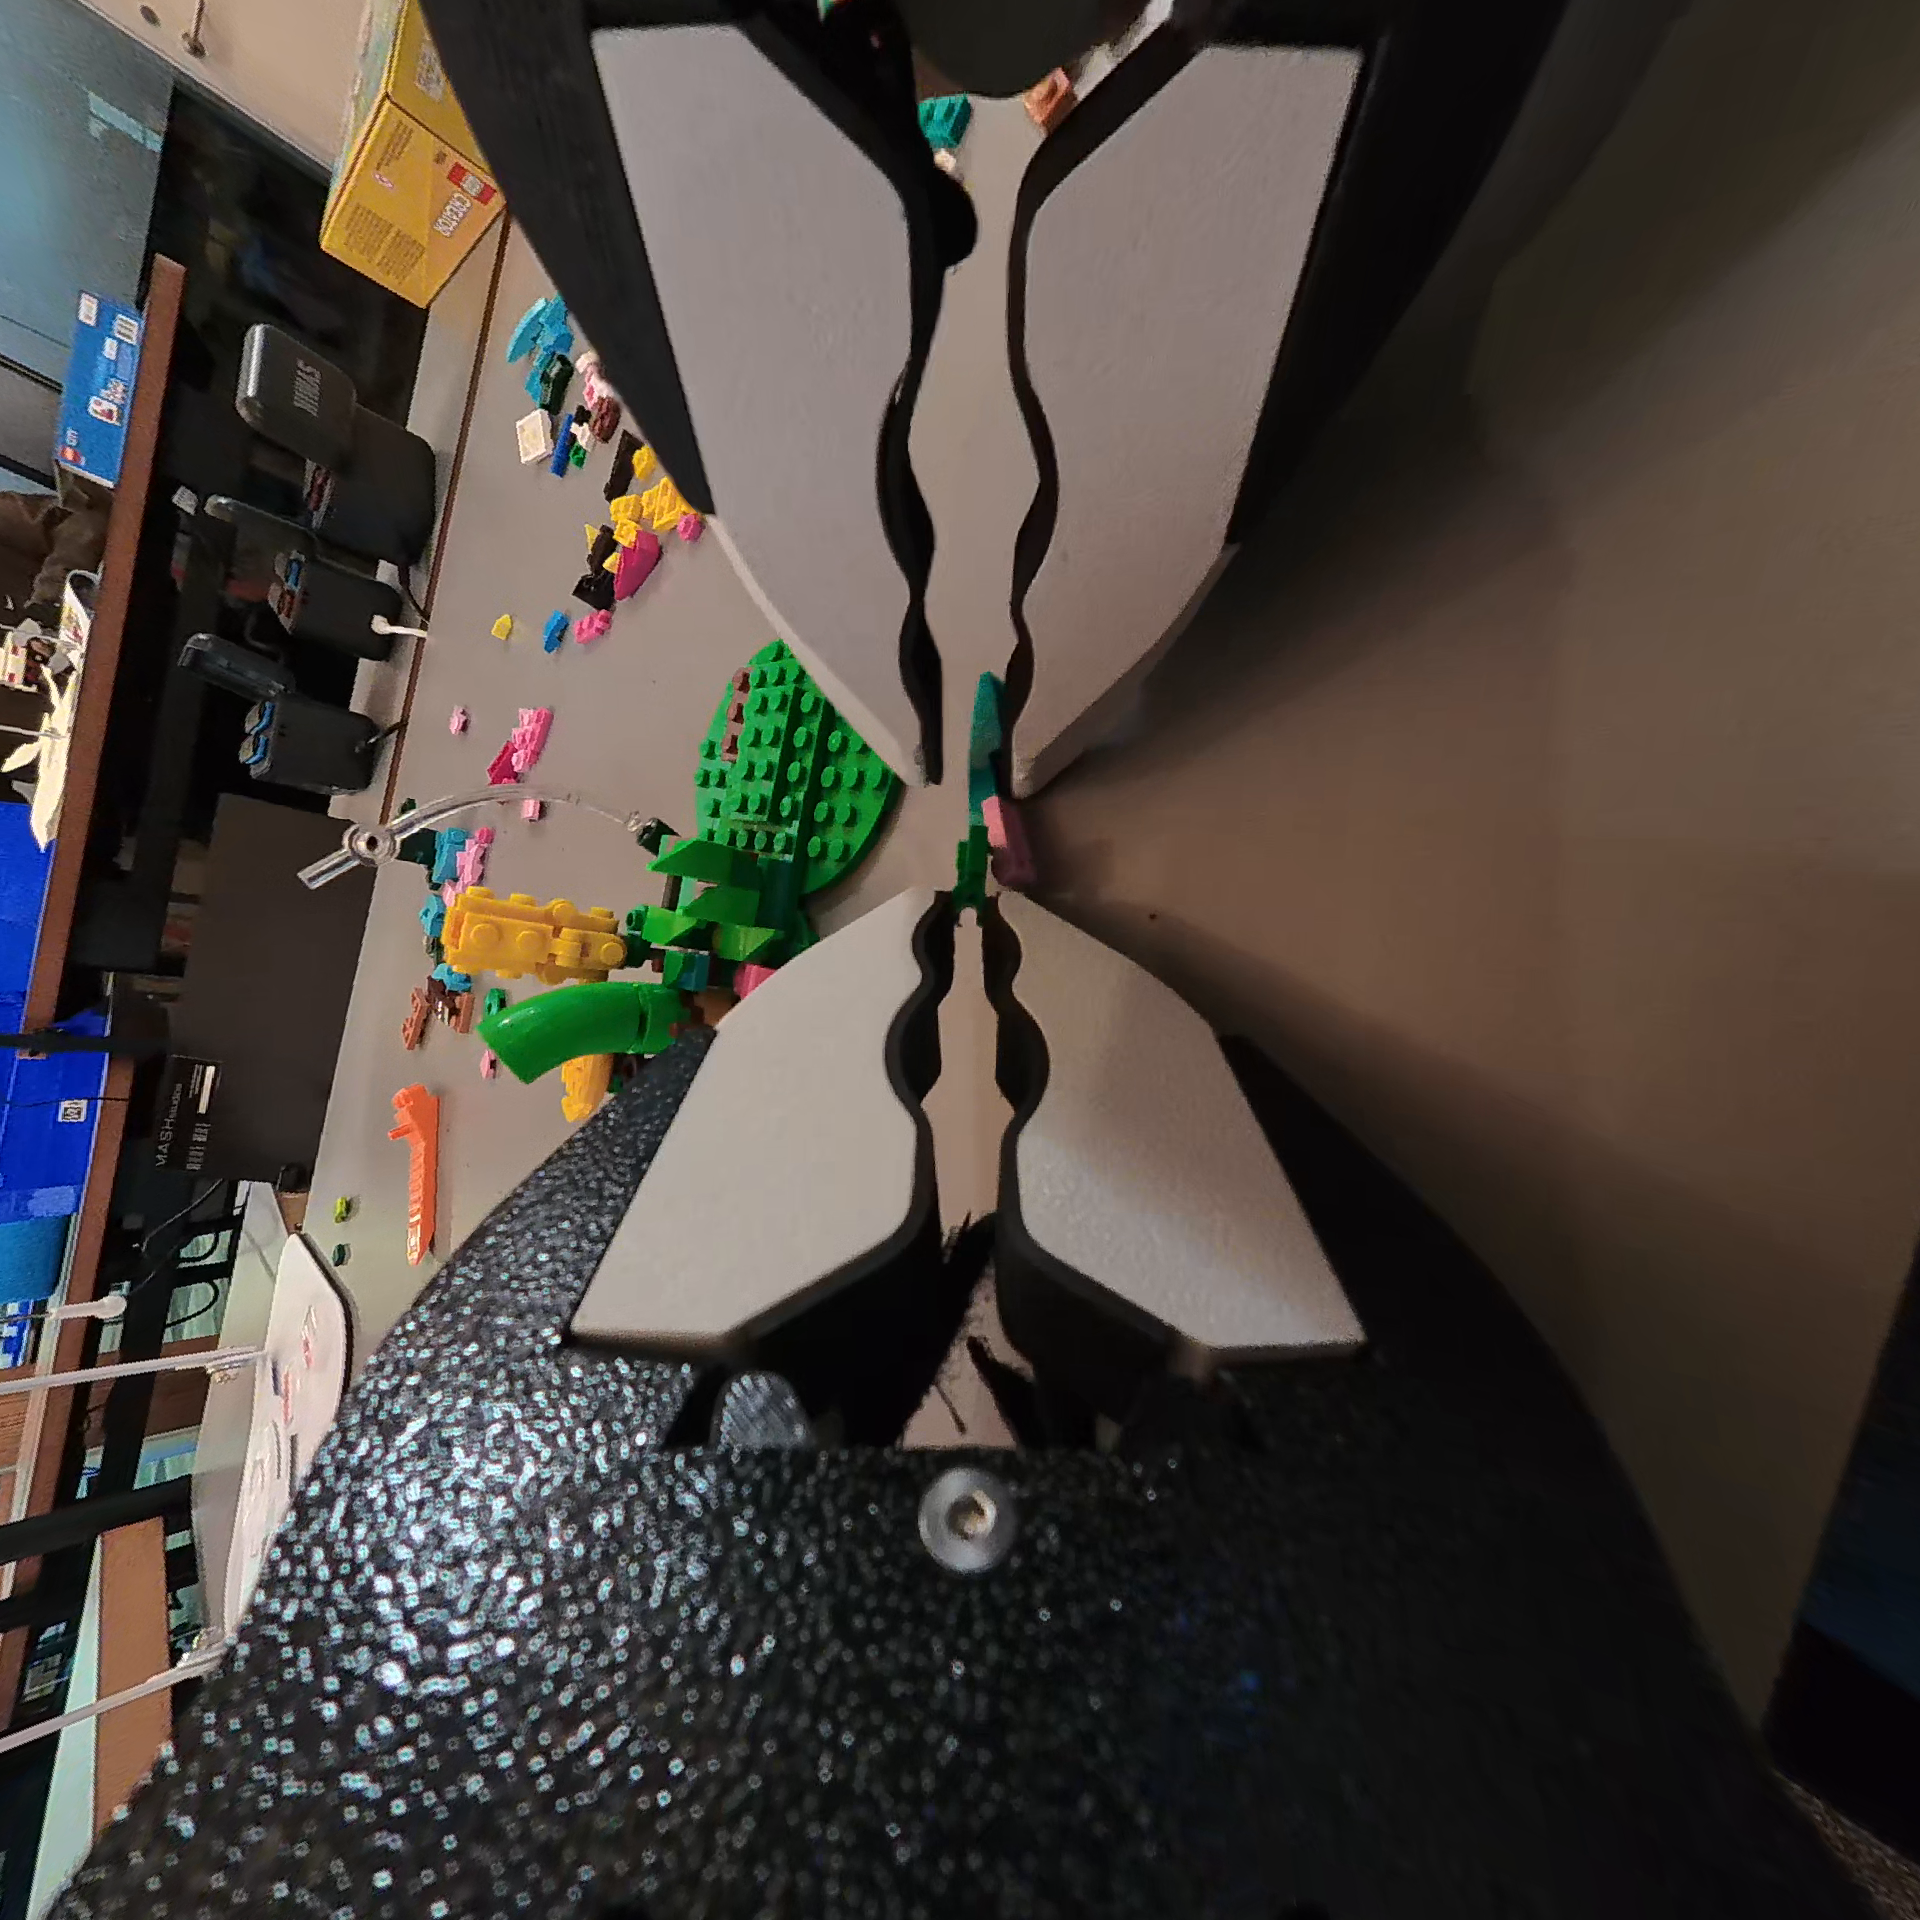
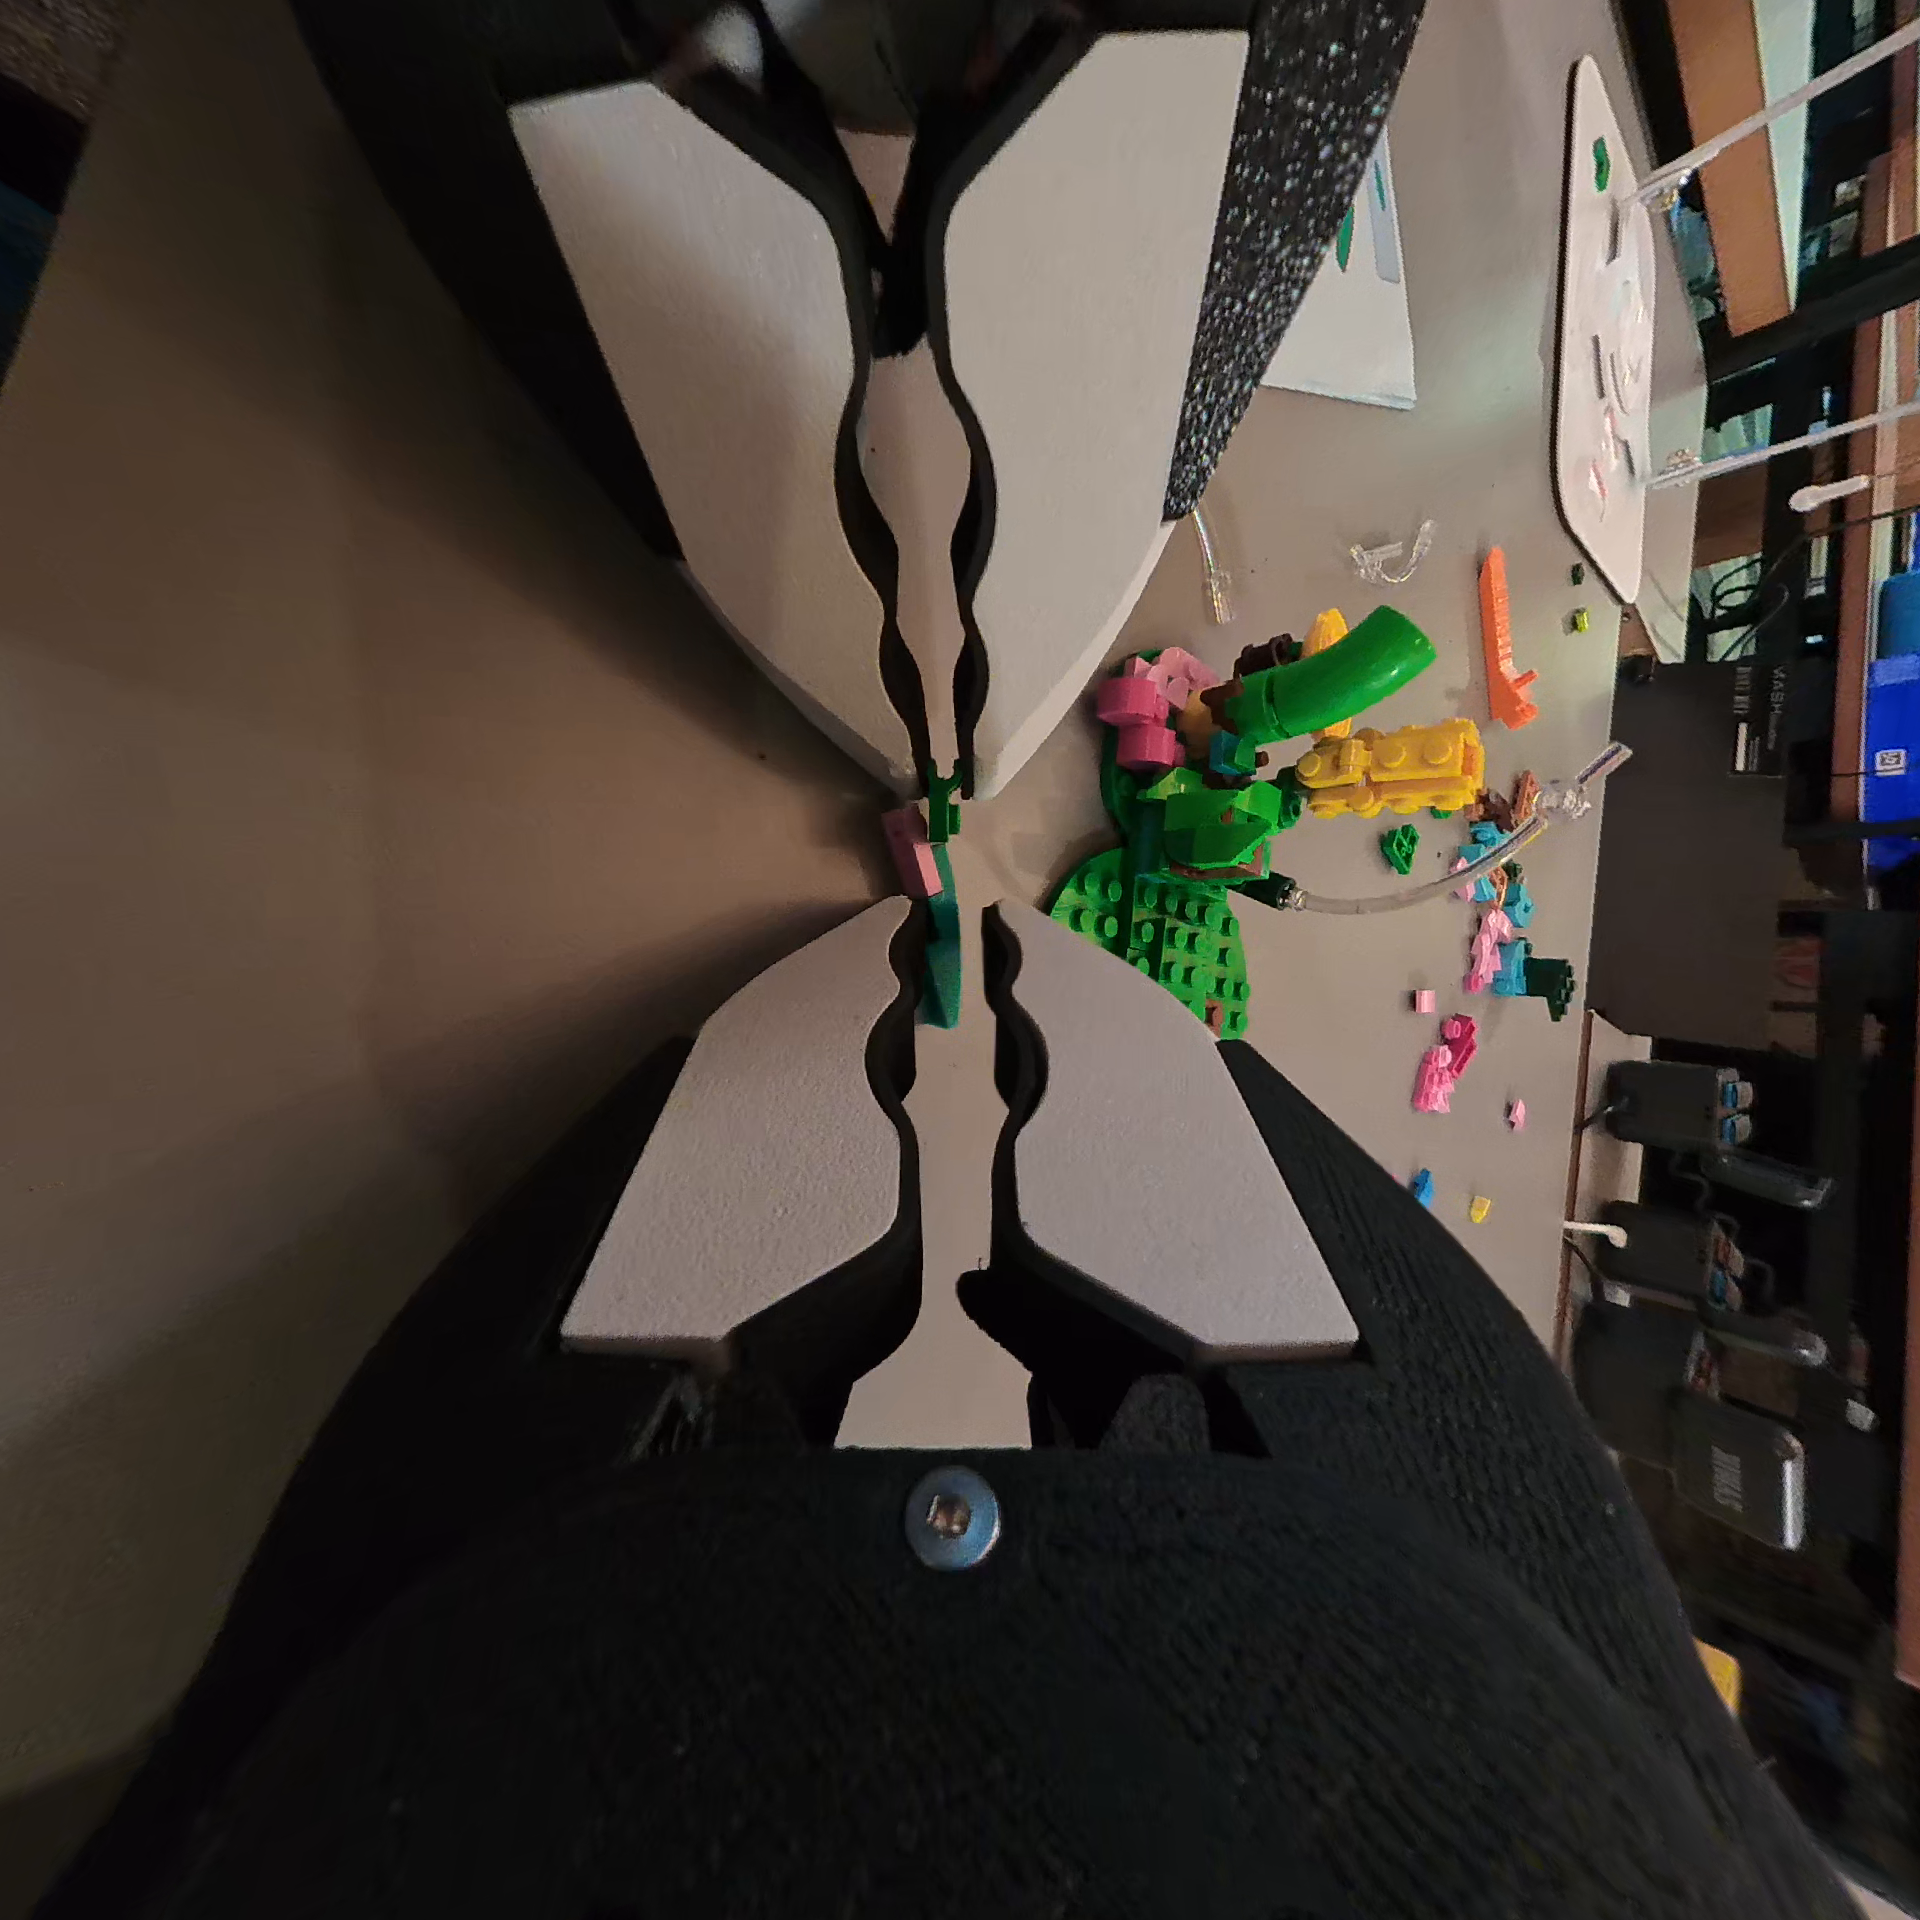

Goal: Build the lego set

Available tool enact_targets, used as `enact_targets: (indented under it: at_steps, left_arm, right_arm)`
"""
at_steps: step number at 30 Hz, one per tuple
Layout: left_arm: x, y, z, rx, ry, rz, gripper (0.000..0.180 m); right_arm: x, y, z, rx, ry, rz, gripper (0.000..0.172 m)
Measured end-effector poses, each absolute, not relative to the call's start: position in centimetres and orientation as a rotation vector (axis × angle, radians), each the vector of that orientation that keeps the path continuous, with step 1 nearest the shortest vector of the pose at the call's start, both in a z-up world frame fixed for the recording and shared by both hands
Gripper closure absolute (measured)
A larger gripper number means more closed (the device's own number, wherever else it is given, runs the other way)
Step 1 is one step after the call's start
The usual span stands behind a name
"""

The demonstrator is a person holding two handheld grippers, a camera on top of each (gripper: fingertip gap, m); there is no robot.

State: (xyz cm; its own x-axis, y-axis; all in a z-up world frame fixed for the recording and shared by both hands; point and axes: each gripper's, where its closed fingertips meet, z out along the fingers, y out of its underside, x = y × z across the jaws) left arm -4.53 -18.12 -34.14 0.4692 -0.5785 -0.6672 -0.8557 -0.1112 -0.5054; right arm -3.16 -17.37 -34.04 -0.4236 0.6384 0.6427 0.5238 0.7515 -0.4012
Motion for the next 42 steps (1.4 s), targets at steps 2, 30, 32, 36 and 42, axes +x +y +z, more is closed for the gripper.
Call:
enact_targets:
  at_steps: [2, 30, 32, 36, 42]
  left_arm:
    - [-4.54, -18.11, -34.15, -1.804, 1.213, 0.378, 0.175]
    - [-4.27, -18.42, -34.05, -1.806, 1.2, 0.364, 0.175]
    - [-4.25, -18.45, -34.02, -1.805, 1.2, 0.364, 0.175]
    - [-4.19, -18.63, -33.96, -1.803, 1.201, 0.364, 0.174]
    - [-5.04, -18.43, -33.62, -1.807, 1.158, 0.37, 0.174]
  right_arm:
    - [-3.18, -17.44, -34.01, -0.85, -2.13, 0.171, 0.161]
    - [-3.04, -17.84, -33.93, -0.794, -2.181, 0.21, 0.159]
    - [-3.01, -17.88, -33.92, -0.795, -2.182, 0.213, 0.159]
    - [-2.94, -17.94, -33.9, -0.802, -2.184, 0.217, 0.16]
    - [-2.79, -18.11, -33.99, -0.857, -2.194, 0.262, 0.164]
